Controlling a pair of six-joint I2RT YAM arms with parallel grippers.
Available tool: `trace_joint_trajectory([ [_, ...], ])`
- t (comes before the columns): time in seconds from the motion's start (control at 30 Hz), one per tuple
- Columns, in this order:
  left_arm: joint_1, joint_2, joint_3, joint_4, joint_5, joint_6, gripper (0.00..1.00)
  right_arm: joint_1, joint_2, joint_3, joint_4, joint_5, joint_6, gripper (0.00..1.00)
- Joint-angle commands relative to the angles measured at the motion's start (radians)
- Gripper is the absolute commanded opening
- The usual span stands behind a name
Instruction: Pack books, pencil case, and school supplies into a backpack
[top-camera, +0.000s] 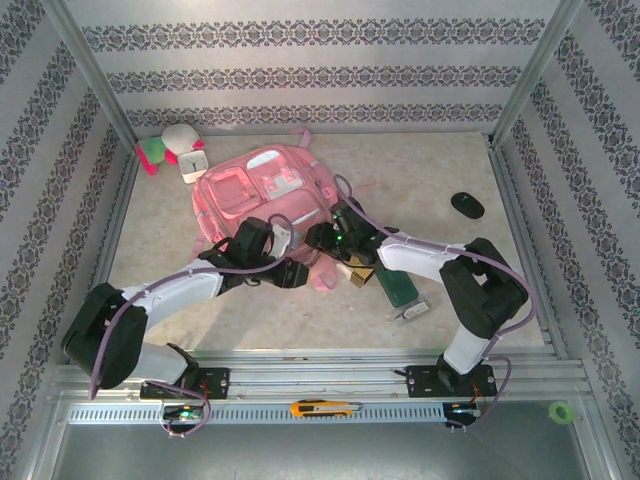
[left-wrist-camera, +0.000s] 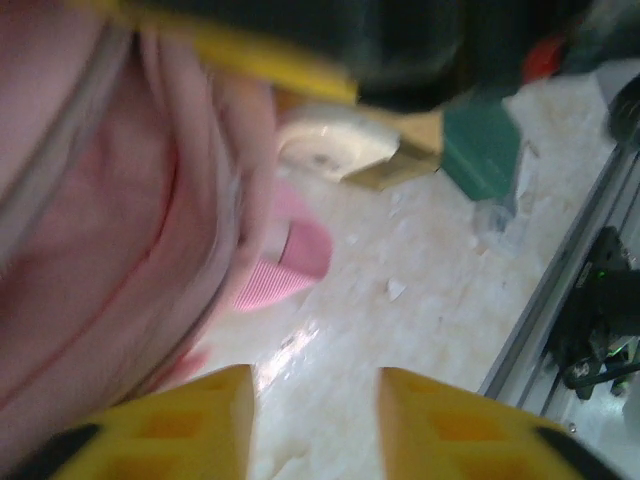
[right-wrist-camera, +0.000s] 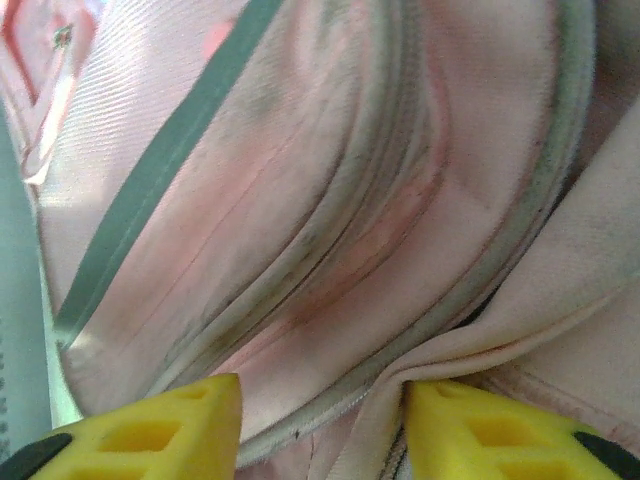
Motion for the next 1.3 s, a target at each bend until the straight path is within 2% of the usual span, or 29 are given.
trace_joint_trajectory([
  [0.0,0.031,-0.113,0.040,-0.160,0.009,0.191,0.48,-0.019,-0.111,-0.013,0.036,-0.098,-0.108,0.50],
  [0.17,0.180,-0.318,0.050,-0.379,0.063,0.490,0.62,-0.014,-0.267,-0.089,-0.011,-0.093,-0.185,0.54],
  [0.23,0.199,-0.374,0.059,-0.419,0.007,0.643,0.66,-0.007,-0.323,-0.118,-0.021,-0.084,-0.225,0.54],
  [0.3,0.202,-0.377,0.074,-0.452,-0.031,0.790,0.67,0.011,-0.365,-0.137,-0.031,-0.065,-0.278,0.54],
  [0.43,0.203,-0.285,0.081,-0.458,-0.066,1.046,0.71,0.075,-0.417,-0.165,-0.048,-0.001,-0.374,0.54],
  [0.63,0.201,-0.130,0.043,-0.316,-0.091,1.177,0.80,0.130,-0.457,-0.230,0.009,0.058,-0.423,0.54],
  [0.83,0.201,-0.006,-0.005,-0.103,-0.135,1.148,0.78,0.136,-0.490,-0.307,0.080,0.089,-0.433,0.54],
  [0.97,0.201,0.077,-0.014,-0.039,-0.166,1.147,0.69,0.143,-0.501,-0.338,0.093,0.097,-0.445,0.54],
  [1.1,0.201,0.078,-0.009,-0.053,-0.146,1.139,0.37,0.151,-0.516,-0.368,0.097,0.111,-0.452,0.54],
  [1.17,0.197,0.047,0.010,-0.112,-0.100,1.096,0.16,0.158,-0.524,-0.375,0.086,0.119,-0.449,0.54],
  [1.27,0.169,-0.002,0.032,-0.169,-0.072,0.987,0.01,0.180,-0.521,-0.371,0.066,0.110,-0.439,0.53],
])
